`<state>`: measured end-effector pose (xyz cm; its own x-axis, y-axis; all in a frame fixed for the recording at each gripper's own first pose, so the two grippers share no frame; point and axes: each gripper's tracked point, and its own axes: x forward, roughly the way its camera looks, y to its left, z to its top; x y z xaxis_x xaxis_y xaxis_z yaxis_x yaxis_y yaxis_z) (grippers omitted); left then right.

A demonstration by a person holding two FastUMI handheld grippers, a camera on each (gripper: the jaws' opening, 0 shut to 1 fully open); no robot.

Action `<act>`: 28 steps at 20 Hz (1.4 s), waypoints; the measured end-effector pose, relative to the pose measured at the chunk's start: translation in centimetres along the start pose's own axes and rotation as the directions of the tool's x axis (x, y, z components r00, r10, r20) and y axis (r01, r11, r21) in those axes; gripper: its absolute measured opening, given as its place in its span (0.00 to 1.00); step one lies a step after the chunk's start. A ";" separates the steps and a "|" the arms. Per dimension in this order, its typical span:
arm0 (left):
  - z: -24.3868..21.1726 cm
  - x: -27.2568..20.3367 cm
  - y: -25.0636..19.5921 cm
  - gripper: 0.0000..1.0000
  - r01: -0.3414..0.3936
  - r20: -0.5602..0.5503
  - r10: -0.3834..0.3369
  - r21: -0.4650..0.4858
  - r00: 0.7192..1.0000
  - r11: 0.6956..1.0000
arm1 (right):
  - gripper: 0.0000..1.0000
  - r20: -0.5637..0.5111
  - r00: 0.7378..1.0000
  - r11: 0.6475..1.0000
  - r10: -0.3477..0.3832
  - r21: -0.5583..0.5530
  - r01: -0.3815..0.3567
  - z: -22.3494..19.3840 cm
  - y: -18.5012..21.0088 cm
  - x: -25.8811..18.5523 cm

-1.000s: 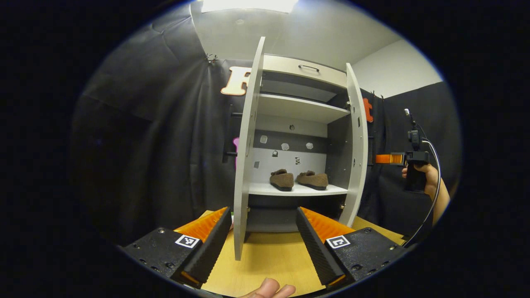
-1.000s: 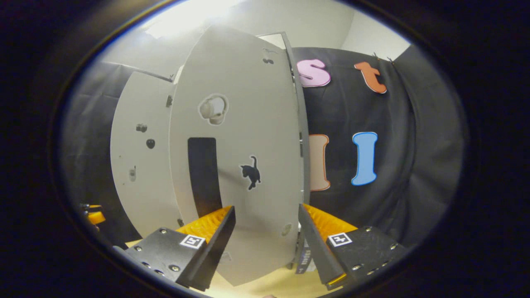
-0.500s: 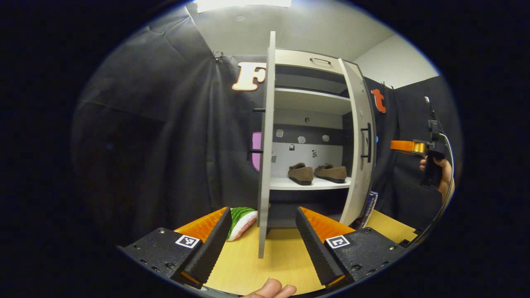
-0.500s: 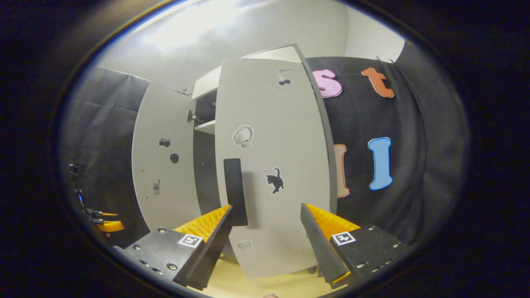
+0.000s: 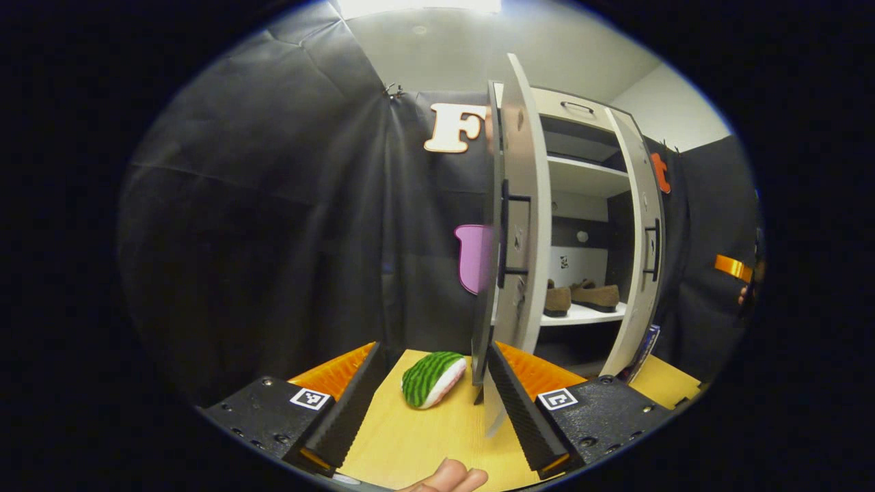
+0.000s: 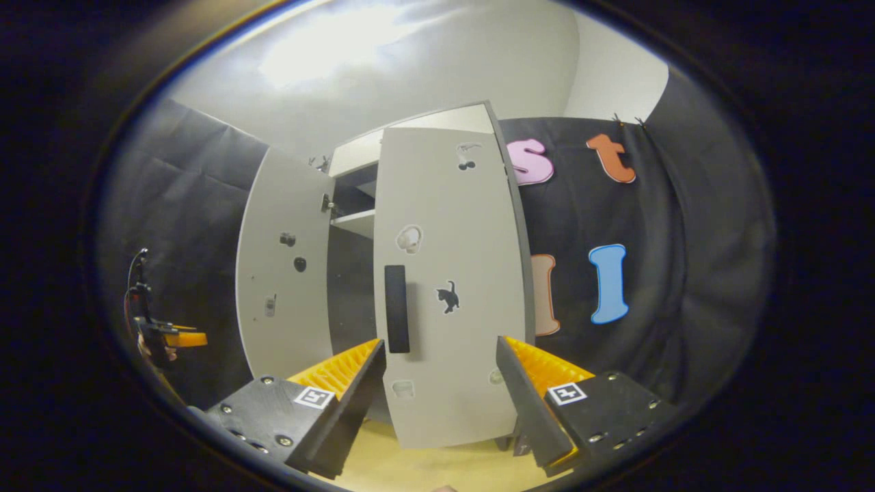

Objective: Grab one shoe with the right hand and put it into the shoe cabinet, grab the other shoe with the left hand and put it into the shoe cabinet; then close the right door with the right hand and the left door with the left hand.

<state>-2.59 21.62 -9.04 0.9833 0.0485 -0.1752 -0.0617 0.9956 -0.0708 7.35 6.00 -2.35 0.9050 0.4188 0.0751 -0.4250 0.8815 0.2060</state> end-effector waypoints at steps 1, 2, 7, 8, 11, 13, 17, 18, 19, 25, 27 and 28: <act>0.7 0.9 0.1 0.91 0.014 0.013 -0.014 0.002 1.000 1.000 | 0.98 0.005 1.000 1.000 0.010 -0.003 -0.010 -0.4 0.4 -0.4; 1.0 1.6 -0.1 0.95 0.040 0.014 -0.040 0.001 0.999 0.999 | 0.97 0.000 1.000 1.000 0.017 -0.004 -0.017 -0.7 0.6 -0.8; 3.3 6.3 0.1 0.91 0.079 0.012 -0.079 0.011 0.997 0.997 | 0.98 0.018 0.998 0.997 0.059 0.039 -0.059 -1.1 2.8 -3.2; 3.8 7.3 0.2 0.94 0.076 0.014 -0.076 0.002 0.997 0.997 | 0.94 0.035 0.997 0.997 0.070 0.038 -0.071 -0.9 3.4 -3.7; 5.0 10.4 0.5 0.90 0.062 0.033 -0.063 0.028 0.997 0.998 | 0.97 0.035 0.998 0.999 0.052 -0.015 -0.052 -0.9 3.8 -5.3; 5.2 11.9 -0.5 0.94 0.098 0.017 -0.098 -0.019 0.995 0.995 | 0.97 0.003 0.997 0.996 0.072 -0.045 -0.072 -1.6 5.1 -6.0; 5.1 14.3 -1.3 0.95 0.126 -0.023 -0.126 -0.018 0.992 0.992 | 0.94 -0.062 0.996 0.996 0.071 -0.055 -0.075 -3.1 6.2 -8.0; 5.0 14.5 -2.0 0.99 0.150 -0.047 -0.151 -0.024 0.987 0.988 | 0.94 -0.075 0.995 0.997 0.072 -0.037 -0.075 -3.4 6.5 -8.6; 4.9 14.9 -2.7 0.90 0.171 -0.040 -0.173 -0.047 0.984 0.984 | 0.98 -0.089 0.994 0.997 0.070 -0.020 -0.072 -3.6 6.7 -9.0; 4.5 14.3 -3.8 0.91 0.152 -0.092 -0.155 -0.045 0.984 0.987 | 0.98 -0.121 0.993 1.000 0.008 0.005 -0.007 -4.4 5.6 -9.7; 4.5 14.2 -4.7 0.91 0.159 -0.100 -0.161 -0.034 0.982 0.987 | 0.97 -0.146 0.987 0.997 -0.070 0.008 0.072 -5.2 4.1 -9.7; 4.6 14.1 -5.3 0.91 0.170 -0.099 -0.173 -0.032 0.980 0.985 | 0.97 -0.159 0.983 0.995 -0.090 0.015 0.094 -5.6 4.0 -9.6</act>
<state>12.40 17.35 -6.60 0.9575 -0.1322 -0.2564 0.1010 0.9862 -0.1315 -3.21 6.75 -7.70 0.9248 0.3670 -0.1002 -0.3379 0.9134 0.2271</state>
